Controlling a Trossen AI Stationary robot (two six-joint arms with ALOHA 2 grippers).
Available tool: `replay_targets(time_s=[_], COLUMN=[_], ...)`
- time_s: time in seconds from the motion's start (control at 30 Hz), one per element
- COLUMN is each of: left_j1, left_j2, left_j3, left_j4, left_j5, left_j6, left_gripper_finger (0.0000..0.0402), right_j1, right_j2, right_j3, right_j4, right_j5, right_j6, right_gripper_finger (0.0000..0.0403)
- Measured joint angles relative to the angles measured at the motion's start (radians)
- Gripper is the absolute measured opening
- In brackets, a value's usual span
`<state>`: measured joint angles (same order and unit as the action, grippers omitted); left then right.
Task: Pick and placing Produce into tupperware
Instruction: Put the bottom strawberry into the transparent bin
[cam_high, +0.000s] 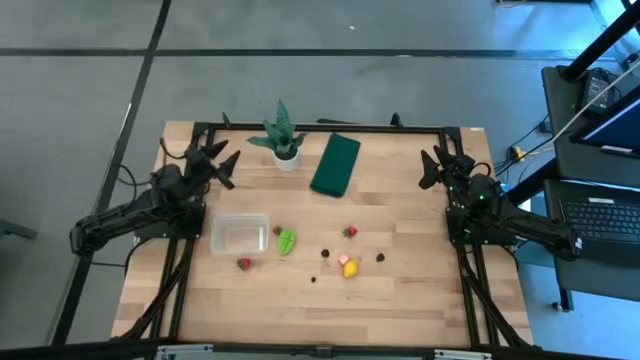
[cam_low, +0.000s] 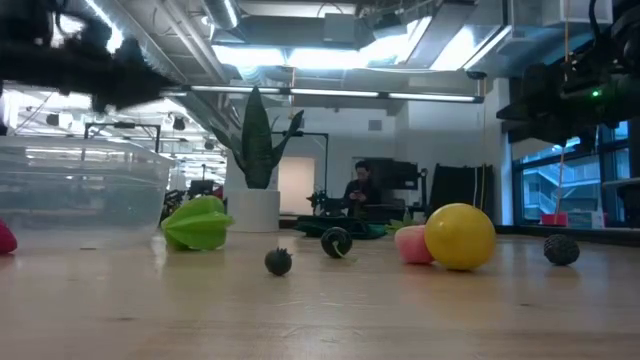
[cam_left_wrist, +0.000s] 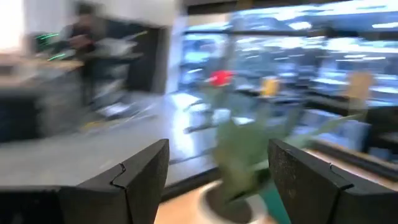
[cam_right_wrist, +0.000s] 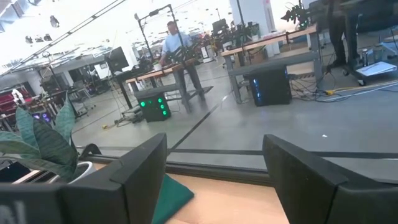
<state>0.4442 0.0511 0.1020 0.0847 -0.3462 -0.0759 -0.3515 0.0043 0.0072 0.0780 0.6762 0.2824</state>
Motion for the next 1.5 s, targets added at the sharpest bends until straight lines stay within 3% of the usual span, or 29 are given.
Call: replay_targets(time_s=[0.07,0.17,0.4,0.57,0.87,1.23,1.5], left_j1=[-0.004,-0.028,-0.121,-0.195,-0.356,-0.624,-0.741], left_j2=[0.019,0.075,0.311,0.515,0.802,1.128,1.321], left_j3=[0.057,0.16,0.414,0.588,0.889,1.248,1.44], left_j4=[-0.034,-0.1,-0.228,-0.374,-0.694,-0.915,-1.161], left_j5=[0.11,0.18,0.191,0.191,0.16,-0.021,-0.06], left_j6=[0.04,0.095,0.308,0.352,0.152,-0.107,-0.435], left_gripper_finger=[0.0263,0.0263,0.0263,0.0263,0.0263,0.0263,0.0263], right_j1=[0.0,0.0,0.0,0.0,0.0,0.0,0.0], right_j2=[0.0,0.0,0.0,0.0,0.0,0.0,0.0], right_j3=[0.0,0.0,0.0,0.0,0.0,0.0,0.0], right_j4=[0.0,0.0,0.0,0.0,0.0,0.0,0.0], right_j5=[0.0,0.0,0.0,0.0,0.0,0.0,0.0], right_j6=[0.0,-0.001,-0.002,0.001,-0.002,-0.002,-0.002], right_gripper_finger=[0.0267,0.0267,0.0267,0.0267,0.0267,0.0267,0.0267])
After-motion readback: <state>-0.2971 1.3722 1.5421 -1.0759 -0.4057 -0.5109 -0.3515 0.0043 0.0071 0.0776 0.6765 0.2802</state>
